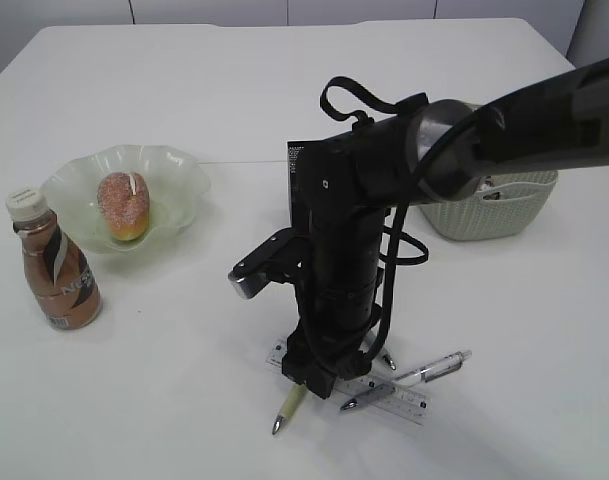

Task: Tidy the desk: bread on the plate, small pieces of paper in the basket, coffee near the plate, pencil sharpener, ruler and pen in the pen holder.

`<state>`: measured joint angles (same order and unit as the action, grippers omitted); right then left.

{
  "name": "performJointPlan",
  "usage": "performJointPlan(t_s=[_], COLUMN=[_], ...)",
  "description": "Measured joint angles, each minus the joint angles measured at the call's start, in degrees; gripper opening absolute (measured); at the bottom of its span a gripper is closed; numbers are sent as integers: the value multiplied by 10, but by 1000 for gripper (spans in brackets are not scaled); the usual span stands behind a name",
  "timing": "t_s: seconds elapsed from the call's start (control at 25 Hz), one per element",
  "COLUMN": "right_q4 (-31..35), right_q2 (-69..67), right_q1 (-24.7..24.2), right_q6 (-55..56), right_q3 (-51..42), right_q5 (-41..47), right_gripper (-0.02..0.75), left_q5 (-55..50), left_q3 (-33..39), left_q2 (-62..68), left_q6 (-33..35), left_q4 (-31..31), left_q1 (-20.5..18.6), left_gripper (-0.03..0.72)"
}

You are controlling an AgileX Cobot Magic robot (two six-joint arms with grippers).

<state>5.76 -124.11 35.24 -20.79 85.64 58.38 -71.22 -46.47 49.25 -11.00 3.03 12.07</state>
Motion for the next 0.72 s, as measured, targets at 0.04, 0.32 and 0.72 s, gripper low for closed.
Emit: performJointPlan(t_s=[0.04, 0.32, 0.72], right_q4=[0, -5, -7], right_q2=[0, -5, -16], right_q1=[0, 0, 0], right_q6=[1, 2, 3], right_q3=[0, 0, 7], right_q5=[0, 0, 7], right_gripper=[445, 448, 447], left_q5=[0, 0, 0], left_q3=[0, 0, 0], left_q2=[0, 0, 0], left_q6=[0, 0, 0], left_q4=[0, 0, -4], left_q1=[0, 0, 0], left_gripper=[379, 380, 380])
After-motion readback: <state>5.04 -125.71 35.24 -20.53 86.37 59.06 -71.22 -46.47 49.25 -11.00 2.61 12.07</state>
